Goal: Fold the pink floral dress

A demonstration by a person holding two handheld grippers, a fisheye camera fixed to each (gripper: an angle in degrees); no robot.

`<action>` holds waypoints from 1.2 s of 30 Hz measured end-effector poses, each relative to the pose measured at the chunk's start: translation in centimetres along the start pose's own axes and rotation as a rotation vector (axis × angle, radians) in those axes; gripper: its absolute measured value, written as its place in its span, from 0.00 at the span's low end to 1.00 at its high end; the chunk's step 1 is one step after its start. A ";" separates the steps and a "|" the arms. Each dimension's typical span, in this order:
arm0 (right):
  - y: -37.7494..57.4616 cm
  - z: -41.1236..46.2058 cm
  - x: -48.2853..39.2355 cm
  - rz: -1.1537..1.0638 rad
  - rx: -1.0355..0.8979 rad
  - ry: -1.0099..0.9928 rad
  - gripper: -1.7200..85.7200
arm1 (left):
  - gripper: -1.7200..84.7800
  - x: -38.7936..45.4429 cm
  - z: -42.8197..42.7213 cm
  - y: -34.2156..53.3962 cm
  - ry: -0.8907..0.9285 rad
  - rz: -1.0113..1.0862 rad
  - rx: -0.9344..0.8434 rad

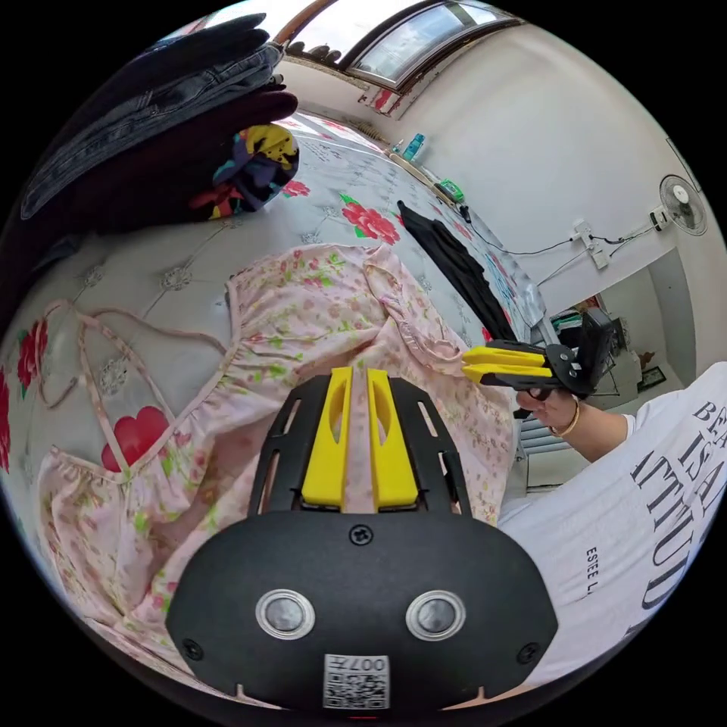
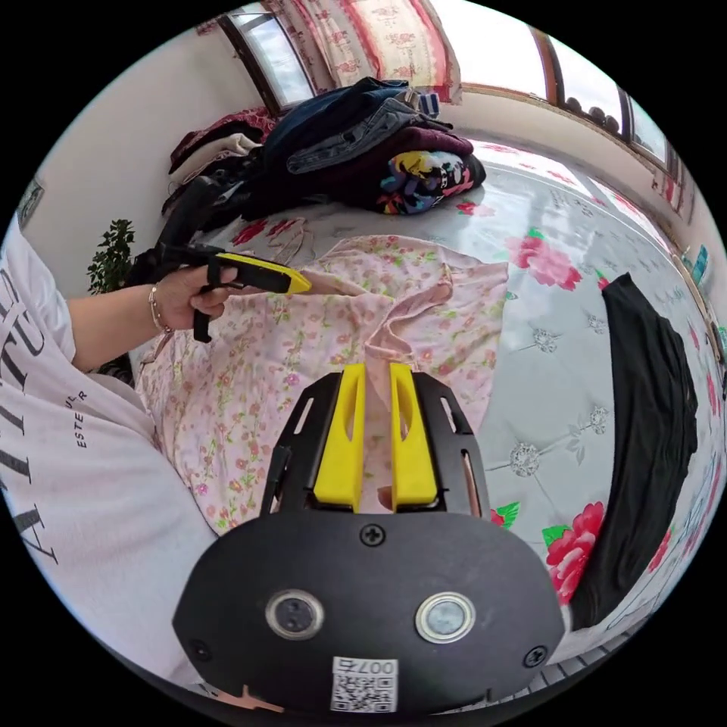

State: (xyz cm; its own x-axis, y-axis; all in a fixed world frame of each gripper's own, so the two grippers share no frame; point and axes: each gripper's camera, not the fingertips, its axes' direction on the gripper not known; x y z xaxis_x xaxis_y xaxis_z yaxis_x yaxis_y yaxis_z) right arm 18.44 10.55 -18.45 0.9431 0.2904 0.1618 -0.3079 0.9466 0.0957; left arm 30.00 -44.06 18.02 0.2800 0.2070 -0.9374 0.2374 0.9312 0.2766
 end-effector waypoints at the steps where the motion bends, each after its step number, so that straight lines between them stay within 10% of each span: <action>1: -1.1 0.0 0.6 0.045 0.033 -0.002 0.09 | 0.05 -0.1 -1.1 0.8 -0.015 -0.020 0.001; 15: 0.0 3.7 -6.0 -0.151 -0.246 -0.147 0.09 | 0.09 1.0 -18.9 18.1 -0.234 -0.428 0.174; 23: 7.0 -5.1 4.3 0.304 -0.132 0.089 0.10 | 0.11 3.0 -27.2 37.2 -0.293 -0.991 0.402; 36: 10.7 -3.9 12.0 0.484 -0.296 0.111 0.06 | 0.14 3.8 -23.2 45.5 0.144 -1.181 0.487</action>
State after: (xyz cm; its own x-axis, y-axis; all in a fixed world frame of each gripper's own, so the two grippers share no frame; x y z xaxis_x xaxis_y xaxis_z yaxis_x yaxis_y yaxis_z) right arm 27.01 24.69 -19.32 0.7157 0.6983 0.0134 -0.6746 0.6961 -0.2455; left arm 20.28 6.01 22.14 -0.4264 -0.6057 -0.6718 0.5937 0.3728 -0.7131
